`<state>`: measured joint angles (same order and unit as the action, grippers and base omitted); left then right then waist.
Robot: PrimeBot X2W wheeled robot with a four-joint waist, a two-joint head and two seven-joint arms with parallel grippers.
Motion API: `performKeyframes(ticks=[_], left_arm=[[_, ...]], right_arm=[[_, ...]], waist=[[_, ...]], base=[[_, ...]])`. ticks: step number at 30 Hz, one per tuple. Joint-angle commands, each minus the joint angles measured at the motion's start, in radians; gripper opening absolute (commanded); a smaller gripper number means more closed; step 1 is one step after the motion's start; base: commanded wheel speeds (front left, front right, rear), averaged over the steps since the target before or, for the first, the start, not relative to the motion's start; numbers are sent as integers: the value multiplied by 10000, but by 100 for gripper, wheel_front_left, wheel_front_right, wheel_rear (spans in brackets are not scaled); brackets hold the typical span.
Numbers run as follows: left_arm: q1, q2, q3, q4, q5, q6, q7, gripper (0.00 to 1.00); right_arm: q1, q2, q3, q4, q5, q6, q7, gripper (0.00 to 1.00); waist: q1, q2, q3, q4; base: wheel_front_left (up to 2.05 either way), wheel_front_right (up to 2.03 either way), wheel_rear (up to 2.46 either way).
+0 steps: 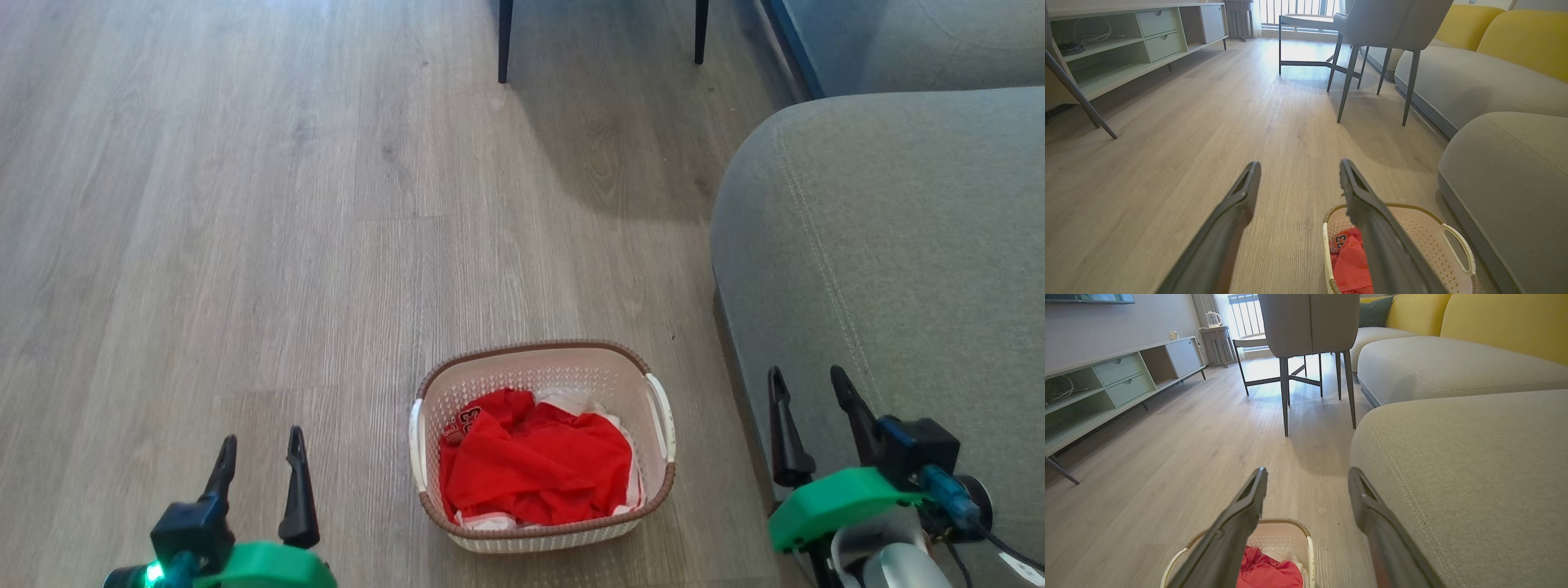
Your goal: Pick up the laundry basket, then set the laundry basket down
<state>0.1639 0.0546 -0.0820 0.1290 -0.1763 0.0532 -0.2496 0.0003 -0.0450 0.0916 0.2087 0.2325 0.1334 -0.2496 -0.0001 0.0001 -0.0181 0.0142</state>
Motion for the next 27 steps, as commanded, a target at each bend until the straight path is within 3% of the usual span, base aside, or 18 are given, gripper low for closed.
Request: performKeyframes(ticks=[1, 12, 13, 17, 27], left_arm=[[-348, -38, 409, -401, 84, 26, -122, 100], [-323, -40, 513, -371, 214, 9, -122, 100], [0, 0, 153, -25, 82, -4, 10, 0], [62, 0, 123, 543, -12, -15, 51, 0], [-165, -4, 273, 599, -1173, -162, 344, 0]], right_arm=[[-213, -53, 163, -332, -85, -27, -122, 100], [-251, -53, 126, -275, -129, -27, -122, 100], [8, 6, -21, 48, -40, 0, 4, 0], [186, 35, 37, 569, 56, 0, 33, 0], [86, -38, -52, 549, 1245, -2, 261, 0]], waist=[[1, -1, -5, 27], [1, -1, 54, 11], [1, -1, 54, 12], [1, -1, 56, 10], [1, -1, 69, -2]], base=[[0, 0, 0], [0, 0, 0], [0, 0, 0], [0, 0, 0], [0, 0, 0]])
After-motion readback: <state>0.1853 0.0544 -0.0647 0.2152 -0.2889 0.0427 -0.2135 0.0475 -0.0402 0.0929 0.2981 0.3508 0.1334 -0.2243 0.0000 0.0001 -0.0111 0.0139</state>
